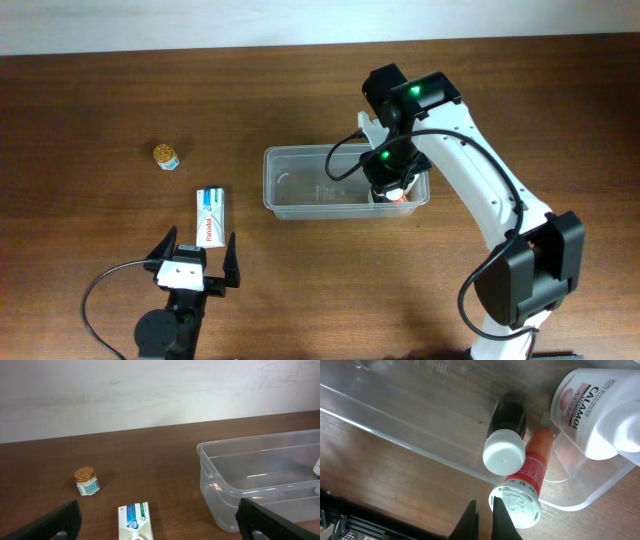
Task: Pack container
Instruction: 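Lower the orange tube upright beside the bottles and open the gripper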
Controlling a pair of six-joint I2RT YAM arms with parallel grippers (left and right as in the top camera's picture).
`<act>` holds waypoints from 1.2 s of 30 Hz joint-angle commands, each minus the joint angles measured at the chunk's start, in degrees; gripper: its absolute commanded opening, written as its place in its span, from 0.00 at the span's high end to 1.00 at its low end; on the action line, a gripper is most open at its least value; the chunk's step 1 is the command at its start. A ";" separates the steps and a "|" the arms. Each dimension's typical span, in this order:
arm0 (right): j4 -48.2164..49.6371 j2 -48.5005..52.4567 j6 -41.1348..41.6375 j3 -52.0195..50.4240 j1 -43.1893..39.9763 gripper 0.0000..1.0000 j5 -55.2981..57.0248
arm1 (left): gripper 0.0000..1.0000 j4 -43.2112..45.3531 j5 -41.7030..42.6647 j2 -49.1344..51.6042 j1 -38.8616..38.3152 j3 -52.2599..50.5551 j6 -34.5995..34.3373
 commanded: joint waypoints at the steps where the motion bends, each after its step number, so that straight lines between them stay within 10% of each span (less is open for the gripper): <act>1: 0.15 0.37 0.52 -0.83 0.26 0.96 2.34 | 0.01 0.04 0.61 -0.28 0.26 -0.35 0.92; 36: 0.09 0.37 0.57 -1.62 0.26 0.96 5.35 | 0.01 0.04 0.61 -0.28 0.26 -0.35 0.92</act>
